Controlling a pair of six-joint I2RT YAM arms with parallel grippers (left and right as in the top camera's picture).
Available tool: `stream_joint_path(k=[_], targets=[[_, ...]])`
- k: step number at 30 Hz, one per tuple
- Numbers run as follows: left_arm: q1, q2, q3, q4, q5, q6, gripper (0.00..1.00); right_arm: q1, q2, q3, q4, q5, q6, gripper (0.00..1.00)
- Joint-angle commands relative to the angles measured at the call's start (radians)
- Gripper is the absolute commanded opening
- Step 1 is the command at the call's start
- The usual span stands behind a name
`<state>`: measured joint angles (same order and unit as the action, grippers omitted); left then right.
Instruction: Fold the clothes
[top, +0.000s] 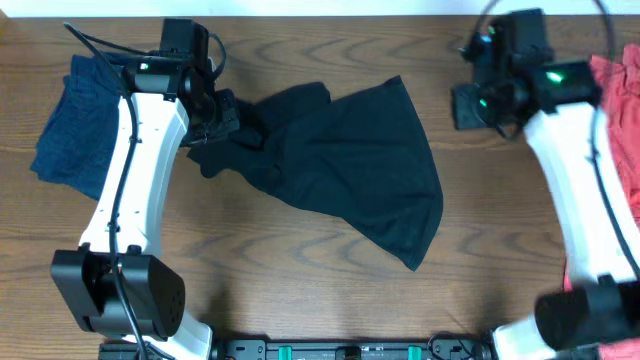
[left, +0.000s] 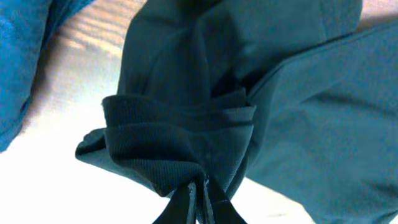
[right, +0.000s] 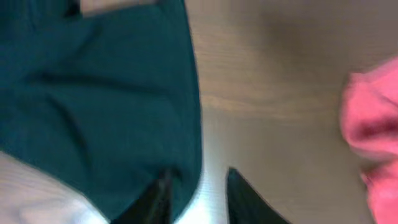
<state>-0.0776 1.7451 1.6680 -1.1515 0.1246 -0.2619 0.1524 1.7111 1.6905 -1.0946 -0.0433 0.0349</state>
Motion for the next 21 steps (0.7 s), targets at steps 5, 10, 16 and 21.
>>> stream_joint_path(k=[5, 10, 16, 21], targets=[[-0.001, -0.007, 0.005, -0.015, 0.005, -0.002, 0.06, 0.049, 0.3, 0.069, 0.22, -0.071, -0.039, 0.51], [-0.001, -0.007, 0.005, -0.014, 0.005, -0.002, 0.06, 0.065, 0.529, 0.33, 0.22, -0.048, -0.026, 0.64], [-0.001, -0.007, 0.005, -0.013, 0.005, -0.002, 0.06, 0.078, 0.739, 0.507, 0.304, -0.026, 0.039, 0.75], [-0.001, -0.007, 0.005, 0.003, 0.005, -0.002, 0.06, 0.115, 0.833, 0.509, 0.389, 0.018, 0.039, 0.75]])
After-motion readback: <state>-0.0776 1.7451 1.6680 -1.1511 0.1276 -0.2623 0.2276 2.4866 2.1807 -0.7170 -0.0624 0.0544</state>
